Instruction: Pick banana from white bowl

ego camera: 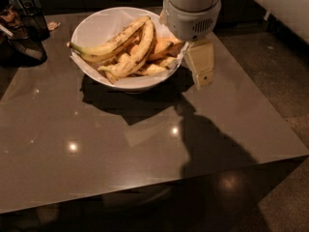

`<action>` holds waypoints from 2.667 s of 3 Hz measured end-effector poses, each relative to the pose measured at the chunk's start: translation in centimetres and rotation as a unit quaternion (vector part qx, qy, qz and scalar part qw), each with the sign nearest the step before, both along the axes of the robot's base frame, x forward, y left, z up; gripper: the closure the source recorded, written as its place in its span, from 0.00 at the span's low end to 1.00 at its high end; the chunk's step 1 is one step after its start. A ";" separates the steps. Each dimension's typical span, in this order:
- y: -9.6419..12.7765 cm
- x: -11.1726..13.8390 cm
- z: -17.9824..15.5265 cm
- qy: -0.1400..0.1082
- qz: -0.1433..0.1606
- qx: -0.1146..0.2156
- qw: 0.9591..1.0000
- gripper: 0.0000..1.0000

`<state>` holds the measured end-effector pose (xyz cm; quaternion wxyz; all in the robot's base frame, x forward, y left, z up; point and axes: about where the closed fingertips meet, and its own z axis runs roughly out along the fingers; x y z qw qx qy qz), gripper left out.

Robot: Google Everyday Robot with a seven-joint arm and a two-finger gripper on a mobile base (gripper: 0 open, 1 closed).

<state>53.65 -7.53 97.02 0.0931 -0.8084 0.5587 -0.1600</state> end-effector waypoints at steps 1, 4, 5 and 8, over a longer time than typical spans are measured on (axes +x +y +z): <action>-0.2 0.7 0.4 -0.008 -0.005 0.005 1.000 0.00; 4.8 4.8 0.0 -0.017 0.087 -0.024 0.996 0.00; 6.9 5.2 0.0 -0.020 0.118 -0.031 0.992 0.00; 10.0 6.7 0.1 -0.021 0.159 -0.043 0.986 0.29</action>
Offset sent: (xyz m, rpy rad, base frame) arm 0.0467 0.0179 0.0116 -0.0213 -0.0410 0.0883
